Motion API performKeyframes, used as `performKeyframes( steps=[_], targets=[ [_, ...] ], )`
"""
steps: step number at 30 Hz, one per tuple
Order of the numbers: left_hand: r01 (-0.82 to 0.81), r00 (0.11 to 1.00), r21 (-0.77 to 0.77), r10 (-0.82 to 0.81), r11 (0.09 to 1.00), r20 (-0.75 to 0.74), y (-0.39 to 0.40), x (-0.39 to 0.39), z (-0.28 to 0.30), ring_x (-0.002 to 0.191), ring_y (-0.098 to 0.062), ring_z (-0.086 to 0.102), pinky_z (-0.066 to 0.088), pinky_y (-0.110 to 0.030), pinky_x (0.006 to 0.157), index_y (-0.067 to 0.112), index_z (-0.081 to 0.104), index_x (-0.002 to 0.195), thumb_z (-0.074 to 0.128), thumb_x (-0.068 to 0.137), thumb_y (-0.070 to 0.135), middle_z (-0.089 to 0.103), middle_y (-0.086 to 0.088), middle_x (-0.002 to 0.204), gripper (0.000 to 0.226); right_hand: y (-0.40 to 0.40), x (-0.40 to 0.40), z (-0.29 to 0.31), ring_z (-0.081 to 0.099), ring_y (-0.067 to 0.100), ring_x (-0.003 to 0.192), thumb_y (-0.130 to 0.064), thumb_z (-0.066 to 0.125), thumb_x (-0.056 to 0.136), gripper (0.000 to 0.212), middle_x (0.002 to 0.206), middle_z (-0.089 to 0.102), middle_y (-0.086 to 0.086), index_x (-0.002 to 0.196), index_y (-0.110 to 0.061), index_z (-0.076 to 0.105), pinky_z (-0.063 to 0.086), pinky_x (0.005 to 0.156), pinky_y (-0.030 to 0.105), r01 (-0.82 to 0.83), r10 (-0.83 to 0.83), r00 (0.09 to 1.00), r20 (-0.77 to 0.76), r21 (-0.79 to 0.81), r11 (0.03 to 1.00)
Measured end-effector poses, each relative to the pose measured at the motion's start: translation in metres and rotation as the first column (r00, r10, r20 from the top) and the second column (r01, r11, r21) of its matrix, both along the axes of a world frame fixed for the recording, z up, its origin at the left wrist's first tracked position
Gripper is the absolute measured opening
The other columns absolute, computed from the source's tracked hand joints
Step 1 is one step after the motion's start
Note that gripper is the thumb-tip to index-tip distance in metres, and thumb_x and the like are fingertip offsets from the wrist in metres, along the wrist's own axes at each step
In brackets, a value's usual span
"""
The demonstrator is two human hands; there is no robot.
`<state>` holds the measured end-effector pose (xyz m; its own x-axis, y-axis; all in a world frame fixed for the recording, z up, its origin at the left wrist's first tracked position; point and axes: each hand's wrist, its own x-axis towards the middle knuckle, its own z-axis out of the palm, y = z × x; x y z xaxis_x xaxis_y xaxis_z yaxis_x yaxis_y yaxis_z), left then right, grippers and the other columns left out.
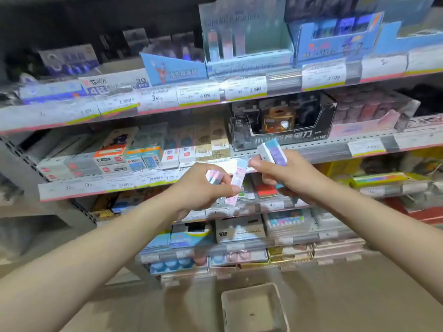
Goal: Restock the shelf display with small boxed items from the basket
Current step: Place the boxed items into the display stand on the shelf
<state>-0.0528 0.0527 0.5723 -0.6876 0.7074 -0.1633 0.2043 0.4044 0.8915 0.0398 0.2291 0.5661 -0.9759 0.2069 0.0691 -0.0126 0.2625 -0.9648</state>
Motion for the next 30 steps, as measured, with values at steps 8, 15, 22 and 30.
performKeyframes(
  steps=[8, 15, 22, 30],
  targets=[
    [0.025, 0.992, 0.116, -0.01, 0.993, -0.124, 0.013, 0.006, 0.07, 0.037, -0.015, 0.025, 0.019, -0.017, 0.04, 0.002, 0.061, 0.074, 0.073, 0.078, 0.014, 0.049, -0.018, 0.06, 0.017, -0.012, -0.002, 0.066, 0.026, 0.01, 0.034, -0.022, 0.064, 0.083, 0.03, 0.044, 0.042, -0.005, 0.057, -0.019, 0.049, 0.02, 0.036, 0.014, 0.037, -0.037, 0.993, -0.115, 0.001, 0.999],
    [0.057, 0.977, 0.152, -0.024, 0.987, -0.211, 0.049, -0.002, 0.115, 0.047, -0.018, 0.035, 0.028, -0.022, 0.049, 0.012, 0.069, 0.079, 0.071, 0.08, 0.022, 0.065, -0.017, 0.066, 0.01, 0.025, -0.013, 0.114, 0.028, 0.011, 0.03, -0.026, 0.061, 0.085, 0.034, 0.039, 0.041, -0.007, 0.055, -0.017, 0.046, 0.019, 0.035, 0.013, 0.082, -0.069, 0.981, -0.181, 0.066, 0.994],
    [-0.009, 0.512, -0.134, -0.111, 0.991, -0.852, 0.087, -0.052, 0.154, 0.098, -0.023, 0.063, 0.046, -0.033, 0.086, 0.01, 0.068, 0.102, 0.056, 0.088, 0.008, 0.071, -0.006, 0.1, 0.019, 0.085, -0.053, 0.155, 0.028, 0.01, 0.031, -0.017, 0.059, 0.083, 0.03, 0.044, 0.043, -0.001, 0.055, -0.012, 0.049, 0.02, 0.033, 0.014, 0.136, -0.088, 0.97, -0.227, 0.206, 0.969],
    [-0.439, 0.112, -0.409, -0.403, 0.8, -0.908, 0.112, -0.085, 0.175, 0.089, -0.034, 0.062, 0.044, -0.037, 0.061, 0.024, 0.035, 0.137, 0.048, 0.085, 0.012, 0.051, -0.006, 0.124, 0.055, 0.119, -0.099, 0.188, 0.033, 0.02, 0.036, -0.018, 0.053, 0.083, 0.03, 0.062, 0.05, 0.021, 0.055, -0.008, 0.054, 0.024, 0.034, 0.016, 0.064, 0.037, 0.973, -0.23, 0.418, 0.906]
  ],
)
